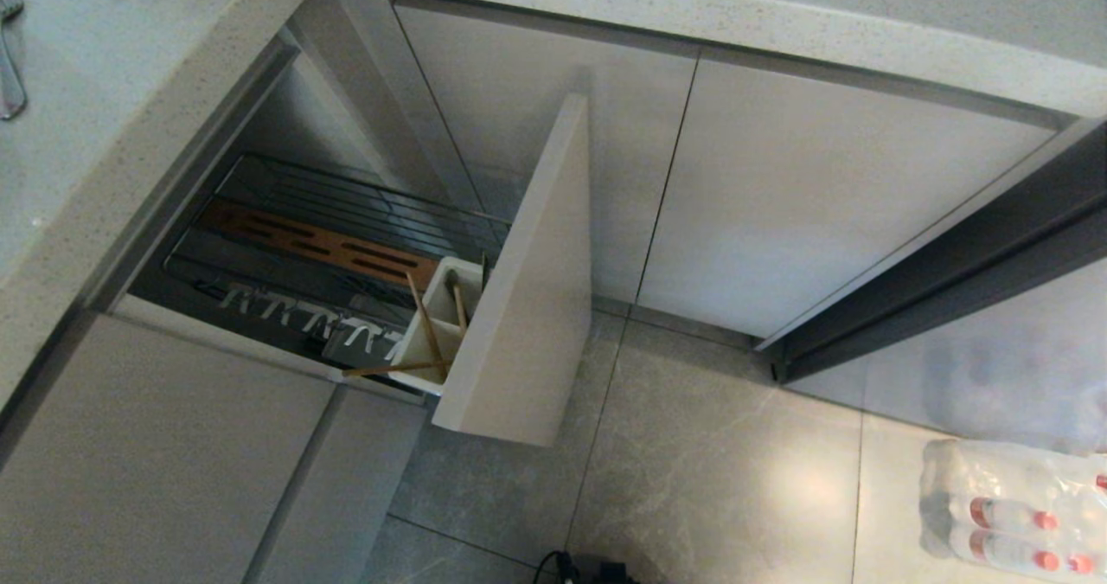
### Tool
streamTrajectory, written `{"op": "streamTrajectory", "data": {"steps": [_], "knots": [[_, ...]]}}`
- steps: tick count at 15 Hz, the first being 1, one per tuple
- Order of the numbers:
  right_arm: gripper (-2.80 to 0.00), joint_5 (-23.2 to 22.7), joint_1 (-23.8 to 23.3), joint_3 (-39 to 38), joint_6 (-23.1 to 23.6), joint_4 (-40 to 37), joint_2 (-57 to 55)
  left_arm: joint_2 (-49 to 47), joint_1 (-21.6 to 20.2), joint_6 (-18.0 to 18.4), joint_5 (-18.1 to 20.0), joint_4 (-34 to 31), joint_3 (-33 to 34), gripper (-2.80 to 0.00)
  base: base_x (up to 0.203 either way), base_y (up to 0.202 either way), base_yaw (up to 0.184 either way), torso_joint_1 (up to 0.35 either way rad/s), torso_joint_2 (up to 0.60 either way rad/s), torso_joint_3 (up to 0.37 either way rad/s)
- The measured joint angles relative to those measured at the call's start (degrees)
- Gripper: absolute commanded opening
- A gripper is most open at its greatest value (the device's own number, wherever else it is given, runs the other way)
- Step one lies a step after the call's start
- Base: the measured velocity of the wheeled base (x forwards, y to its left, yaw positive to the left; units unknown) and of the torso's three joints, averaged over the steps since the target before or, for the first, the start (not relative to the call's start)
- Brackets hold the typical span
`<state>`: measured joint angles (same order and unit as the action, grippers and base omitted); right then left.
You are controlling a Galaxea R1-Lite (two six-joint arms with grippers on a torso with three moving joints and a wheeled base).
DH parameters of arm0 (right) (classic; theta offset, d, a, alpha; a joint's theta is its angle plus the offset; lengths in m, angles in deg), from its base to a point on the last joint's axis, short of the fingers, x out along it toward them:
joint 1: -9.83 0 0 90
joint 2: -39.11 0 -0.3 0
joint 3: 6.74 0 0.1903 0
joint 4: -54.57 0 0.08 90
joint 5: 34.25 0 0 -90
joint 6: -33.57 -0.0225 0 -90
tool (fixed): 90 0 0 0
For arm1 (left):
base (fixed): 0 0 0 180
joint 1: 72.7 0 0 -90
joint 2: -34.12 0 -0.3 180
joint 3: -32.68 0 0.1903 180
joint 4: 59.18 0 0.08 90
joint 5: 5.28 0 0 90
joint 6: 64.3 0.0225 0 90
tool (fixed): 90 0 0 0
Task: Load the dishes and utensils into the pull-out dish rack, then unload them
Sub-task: Close the cupboard
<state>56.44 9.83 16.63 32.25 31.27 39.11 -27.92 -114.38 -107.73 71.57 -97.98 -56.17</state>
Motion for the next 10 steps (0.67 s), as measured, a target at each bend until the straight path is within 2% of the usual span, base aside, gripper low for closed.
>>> {"op": "streamTrajectory", "data": {"steps": [3, 5, 10], "knots": [[-2.80, 0.02, 0.00, 0.00, 0.00, 0.00, 0.00, -0.06, 2.01, 0.16, -0.02, 3.93, 0.02, -2.80, 0.000, 0.000, 0.000, 0.000, 0.00, 0.000], [-2.80, 0.02, 0.00, 0.00, 0.00, 0.00, 0.00, -0.26, 3.72, 0.28, -0.02, 4.37, 0.20, -2.80, 0.000, 0.000, 0.000, 0.000, 0.00, 0.000], [-2.80, 0.02, 0.00, 0.00, 0.00, 0.00, 0.00, -0.74, 4.49, 1.17, -0.05, 10.40, 2.11, -2.80, 0.000, 0.000, 0.000, 0.000, 0.00, 0.000]]}}
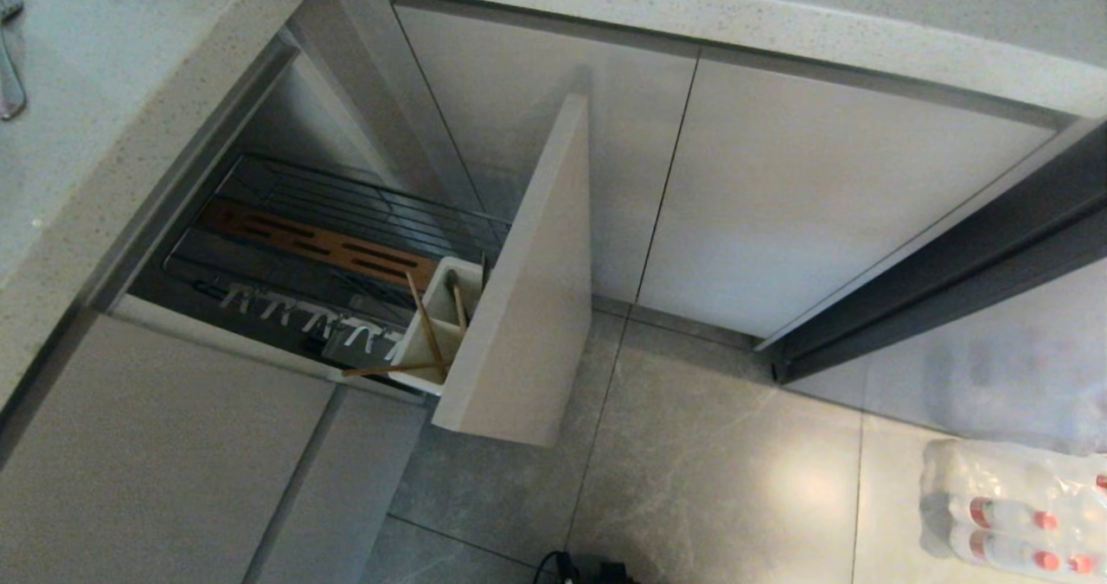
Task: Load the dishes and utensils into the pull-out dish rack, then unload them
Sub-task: Close the cupboard
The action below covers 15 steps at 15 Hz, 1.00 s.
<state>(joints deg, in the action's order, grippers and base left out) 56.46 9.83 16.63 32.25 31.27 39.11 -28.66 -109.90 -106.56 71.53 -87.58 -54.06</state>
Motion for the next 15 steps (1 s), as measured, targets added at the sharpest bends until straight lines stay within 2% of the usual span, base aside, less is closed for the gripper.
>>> {"op": "streamTrajectory", "data": {"steps": [8, 14, 15], "knots": [[-2.80, 0.00, 0.00, 0.00, 0.00, 0.00, 0.00, -0.56, 0.04, 0.27, 1.15, 3.77, 4.05, -2.80, 0.000, 0.000, 0.000, 0.000, 0.00, 0.000], [-2.80, 0.00, 0.00, 0.00, 0.00, 0.00, 0.00, -0.59, 0.04, 0.32, 1.15, 3.86, 4.48, -2.80, 0.000, 0.000, 0.000, 0.000, 0.00, 0.000], [-2.80, 0.00, 0.00, 0.00, 0.00, 0.00, 0.00, -0.61, 0.04, 0.38, 1.16, 3.83, 4.58, 0.00, 0.000, 0.000, 0.000, 0.000, 0.00, 0.000]]}}
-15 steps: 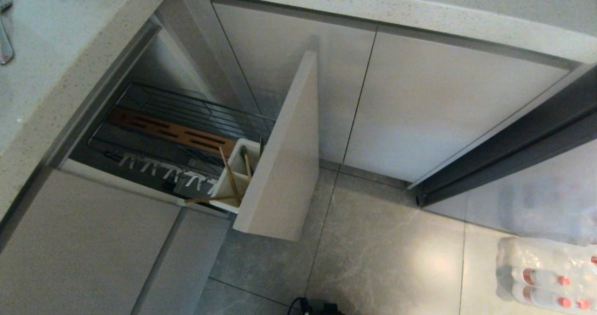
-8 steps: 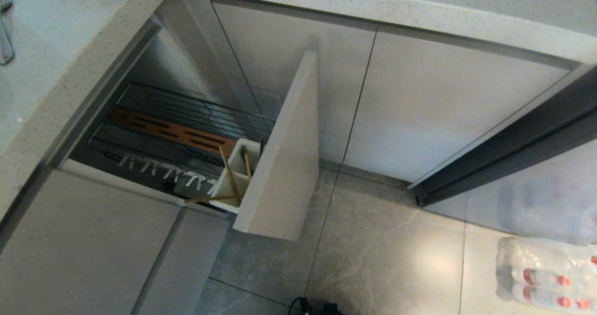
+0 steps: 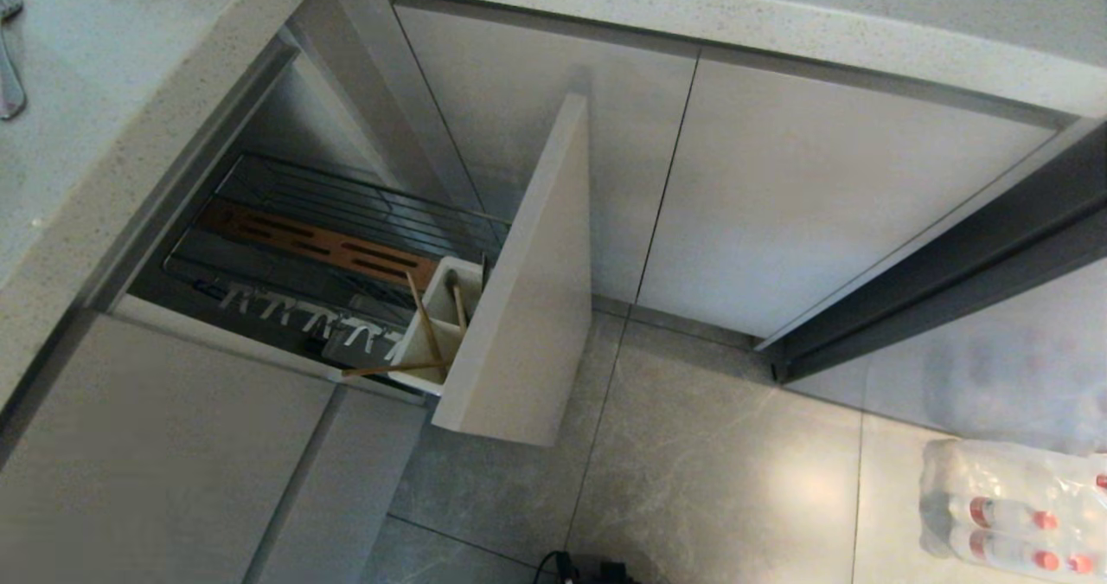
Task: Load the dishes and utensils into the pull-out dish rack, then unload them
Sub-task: Close the cupboard
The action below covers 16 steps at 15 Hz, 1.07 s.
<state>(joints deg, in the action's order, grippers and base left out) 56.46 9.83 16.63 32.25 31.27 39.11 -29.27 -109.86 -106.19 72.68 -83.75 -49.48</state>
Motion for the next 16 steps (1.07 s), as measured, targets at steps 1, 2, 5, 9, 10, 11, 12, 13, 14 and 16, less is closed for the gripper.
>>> {"op": "streamTrajectory", "data": {"steps": [1, 2, 5, 9, 10, 11, 12, 13, 14, 16], "knots": [[-2.80, 0.00, 0.00, 0.00, 0.00, 0.00, 0.00, 0.00, 0.00, 0.29, 0.00, -0.02, 0.04, 0.00, 0.000, 0.000, 0.000, 0.000, 0.00, 0.000], [-2.80, 0.00, 0.00, 0.00, 0.00, 0.00, 0.00, 0.00, 0.00, 0.44, 0.00, 0.00, 0.08, 0.00, 0.000, 0.000, 0.000, 0.000, 0.00, 0.000], [-2.80, 0.00, 0.00, 0.00, 0.00, 0.00, 0.00, 0.08, 0.00, 0.47, 0.00, 0.02, 0.06, 0.00, 0.000, 0.000, 0.000, 0.000, 0.00, 0.000], [-2.80, -0.01, 0.00, 0.00, 0.00, 0.00, 0.00, 0.67, -0.02, 0.49, -0.35, -0.02, -1.39, 0.00, 0.000, 0.000, 0.000, 0.000, 0.00, 0.000], [-2.80, 0.00, 0.00, 0.00, 0.00, 0.00, 0.00, 1.05, -0.05, 0.52, -0.59, -0.16, -2.31, 0.00, 0.000, 0.000, 0.000, 0.000, 0.00, 0.000], [-2.80, 0.00, 0.00, 0.00, 0.00, 0.00, 0.00, 1.45, -0.10, 0.52, -0.69, -0.57, -3.31, 0.00, 0.000, 0.000, 0.000, 0.000, 0.00, 0.000], [-2.80, 0.00, 0.00, 0.00, 0.00, 0.00, 0.00, 1.92, -0.10, 0.55, -0.76, -0.97, -4.40, 0.00, 0.000, 0.000, 0.000, 0.000, 0.00, 0.000], [-2.80, -0.01, 0.00, 0.00, 0.00, 0.00, 0.00, 2.40, -0.10, 0.68, -0.97, -1.53, -5.57, 0.00, 0.000, 0.000, 0.000, 0.000, 0.00, 0.000], [-2.80, 0.00, 0.00, 0.00, 0.00, 0.00, 0.00, 2.91, -0.10, 0.83, -1.22, -2.44, -6.84, 0.00, 0.000, 0.000, 0.000, 0.000, 0.00, 0.000], [-2.80, -0.02, 0.00, 0.00, 0.00, 0.00, 0.00, 4.00, -0.07, 1.67, -1.58, -4.57, -10.22, -2.80, 0.000, 0.000, 0.000, 0.000, 0.00, 0.000]]}}
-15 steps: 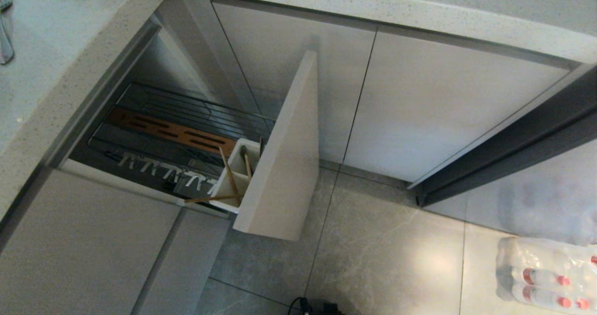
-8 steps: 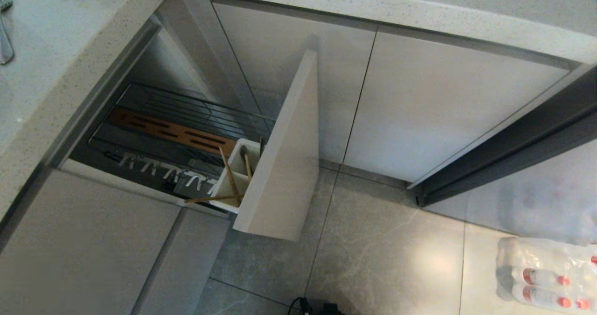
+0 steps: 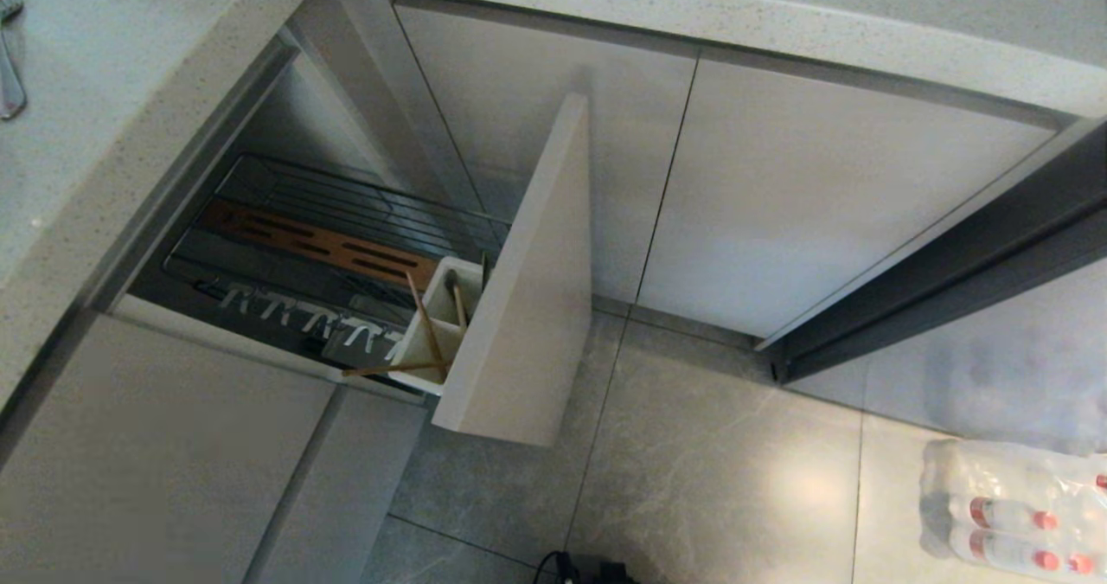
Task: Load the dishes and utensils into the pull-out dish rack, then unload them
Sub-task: Close the cupboard
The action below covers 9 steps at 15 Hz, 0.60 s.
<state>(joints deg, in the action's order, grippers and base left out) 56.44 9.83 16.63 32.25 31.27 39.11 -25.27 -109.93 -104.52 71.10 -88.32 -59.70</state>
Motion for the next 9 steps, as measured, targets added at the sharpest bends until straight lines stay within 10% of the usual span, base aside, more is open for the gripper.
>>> {"op": "streamTrajectory", "data": {"steps": [9], "knots": [[-2.80, 0.01, 0.00, 0.00, 0.00, 0.00, 0.00, 3.94, 7.55, 4.41, 1.62, -10.58, -24.69, -2.80, 0.000, 0.000, 0.000, 0.000, 0.00, 0.000]]}}
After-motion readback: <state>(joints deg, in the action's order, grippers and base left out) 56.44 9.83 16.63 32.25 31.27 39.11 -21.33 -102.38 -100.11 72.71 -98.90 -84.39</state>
